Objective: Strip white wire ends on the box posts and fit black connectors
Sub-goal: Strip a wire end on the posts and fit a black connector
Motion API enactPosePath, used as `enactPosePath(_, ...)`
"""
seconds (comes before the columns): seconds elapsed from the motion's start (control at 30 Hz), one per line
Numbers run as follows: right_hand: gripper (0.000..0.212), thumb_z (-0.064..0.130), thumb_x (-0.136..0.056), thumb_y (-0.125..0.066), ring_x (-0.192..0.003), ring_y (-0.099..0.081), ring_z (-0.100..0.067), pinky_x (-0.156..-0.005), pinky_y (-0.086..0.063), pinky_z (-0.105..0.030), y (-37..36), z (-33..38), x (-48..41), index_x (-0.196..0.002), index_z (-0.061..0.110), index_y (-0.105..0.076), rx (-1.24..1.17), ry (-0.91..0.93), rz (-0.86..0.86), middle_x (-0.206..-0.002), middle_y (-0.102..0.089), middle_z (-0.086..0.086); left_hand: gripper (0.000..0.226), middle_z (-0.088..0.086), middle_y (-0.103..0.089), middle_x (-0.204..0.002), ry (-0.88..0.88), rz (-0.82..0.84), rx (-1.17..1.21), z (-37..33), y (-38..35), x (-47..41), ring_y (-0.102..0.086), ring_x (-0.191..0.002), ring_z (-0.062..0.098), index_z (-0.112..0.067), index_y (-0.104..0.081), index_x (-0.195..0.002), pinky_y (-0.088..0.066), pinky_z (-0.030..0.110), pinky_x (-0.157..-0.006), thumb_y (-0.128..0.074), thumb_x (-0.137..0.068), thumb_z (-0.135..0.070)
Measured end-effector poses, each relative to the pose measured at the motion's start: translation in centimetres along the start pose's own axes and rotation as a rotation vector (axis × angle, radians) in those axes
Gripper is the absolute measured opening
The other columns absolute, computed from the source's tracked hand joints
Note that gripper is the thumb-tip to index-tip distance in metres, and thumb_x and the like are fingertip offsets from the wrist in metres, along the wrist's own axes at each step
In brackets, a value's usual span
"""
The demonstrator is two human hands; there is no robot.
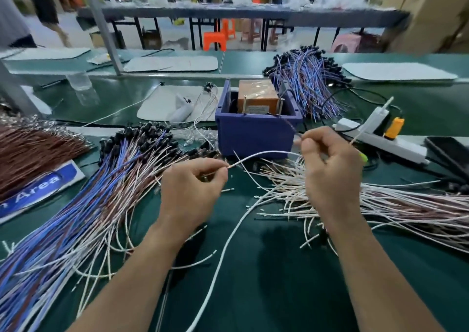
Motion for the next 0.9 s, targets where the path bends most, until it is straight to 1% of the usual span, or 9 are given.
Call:
enactPosePath(0.13,0.011,0.016,-0.094,-0.058,-0.102,-0.055,-0.017,-0.099,-0.037,-0.033,-4.0,5.0,2.9,-0.092,0.016,-0.069,0.334,0.456,0.156,-0.096,-0.069,0.002,0.01,-0.014,-0.073,-0.08,-0.435,0.034,-0.285,-3.9,-1.8,2.2,-0.066,-0.073,0.003,-0.026,-0.081,-0.09,-0.053,0.025,-0.066,-0.072,-0.088,-0.025)
enactPosePath(0.23,0.014,0.017,-0.101,-0.048,-0.089,-0.054,-0.012,-0.086,-0.044,-0.035,-6.7,4.4,4.1,-0.093,0.023,-0.058,0.172,0.269,0.464,-0.089,-0.068,0.004,0.017,-0.01,-0.069,-0.077,-0.465,0.058,-0.22,-4.3,-2.1,2.8,-0.061,-0.068,0.007,-0.021,-0.081,-0.09,-0.05,0.024,-0.061,-0.065,-0.092,-0.026)
enactPosePath(0.3,0.016,0.022,-0.106,-0.044,-0.073,-0.053,-0.011,-0.068,-0.045,-0.035,-7.5,2.4,4.4,-0.093,0.029,-0.051,0.058,0.042,0.591,-0.076,-0.063,0.006,0.017,-0.011,-0.069,-0.077,-0.399,0.071,-0.2,-3.9,-1.9,2.6,-0.06,-0.069,0.004,-0.023,-0.081,-0.091,-0.05,0.024,-0.064,-0.066,-0.092,-0.031)
enactPosePath(0.43,0.021,0.02,-0.102,-0.049,-0.059,-0.051,-0.011,-0.057,-0.041,-0.031,-7.8,0.8,4.1,-0.085,0.032,-0.051,0.002,-0.069,0.6,-0.063,-0.057,0.007,0.012,-0.019,-0.074,-0.086,-0.146,-0.025,-0.063,-2.3,-0.6,1.2,-0.067,-0.076,-0.001,-0.028,-0.08,-0.086,-0.052,0.02,-0.071,-0.083,-0.078,-0.035)
enactPosePath(0.53,0.016,0.022,-0.094,-0.052,-0.05,-0.041,-0.011,-0.052,-0.037,-0.029,-8.4,0.1,4.5,-0.079,0.025,-0.057,-0.282,-0.278,0.658,-0.054,-0.047,0.009,0.016,-0.02,-0.075,-0.081,0.005,-0.073,0.05,-1.2,0.1,0.3,-0.072,-0.073,0.006,-0.031,-0.079,-0.084,-0.057,0.025,-0.068,-0.088,-0.072,-0.037)
enactPosePath(0.63,0.018,0.025,-0.091,-0.054,-0.042,-0.031,-0.01,-0.044,-0.025,-0.023,-9.0,0.0,5.2,-0.078,0.019,-0.065,-0.483,-0.427,0.763,-0.049,-0.038,0.004,0.017,-0.012,-0.077,-0.075,0.097,-0.103,0.17,-0.6,0.6,-0.1,-0.073,-0.068,0.01,-0.03,-0.079,-0.083,-0.058,0.024,-0.065,-0.092,-0.072,-0.025)
enactPosePath(0.73,0.028,0.014,-0.1,-0.052,-0.041,-0.035,-0.011,-0.045,-0.027,-0.025,-9.3,0.4,5.4,-0.078,0.014,-0.068,-0.481,-0.408,0.787,-0.045,-0.044,-0.001,0.014,-0.004,-0.073,-0.065,0.293,-0.157,0.461,0.6,0.9,-0.3,-0.064,-0.054,0.01,-0.023,-0.08,-0.075,-0.052,0.02,-0.054,-0.088,-0.075,-0.011)
enactPosePath(0.83,0.036,0.008,-0.104,-0.049,-0.041,-0.038,-0.015,-0.049,-0.032,-0.029,-9.2,0.2,5.3,-0.074,0.014,-0.067,-0.544,-0.491,0.679,-0.043,-0.046,-0.003,0.004,0.0,-0.07,-0.067,0.575,-0.009,0.982,1.4,-0.8,0.0,-0.063,-0.053,0.007,-0.019,-0.081,-0.073,-0.052,0.016,-0.052,-0.079,-0.073,-0.016)
enactPosePath(0.9,0.042,0.009,-0.105,-0.049,-0.042,-0.037,-0.018,-0.05,-0.032,-0.032,-9.4,0.2,5.5,-0.069,0.019,-0.068,-0.589,-0.533,0.642,-0.043,-0.044,-0.004,0.01,0.001,-0.071,-0.071,0.622,0.137,1.033,1.2,-1.8,0.4,-0.064,-0.055,0.006,-0.017,-0.083,-0.079,-0.054,0.015,-0.054,-0.075,-0.074,-0.019)
Point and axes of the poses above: each hand's wrist, its own x-axis away from the middle knuckle, its own y-axis out of the back of the hand, z = x × y, the point moved 7 cm from there along -x, towards the middle knuckle
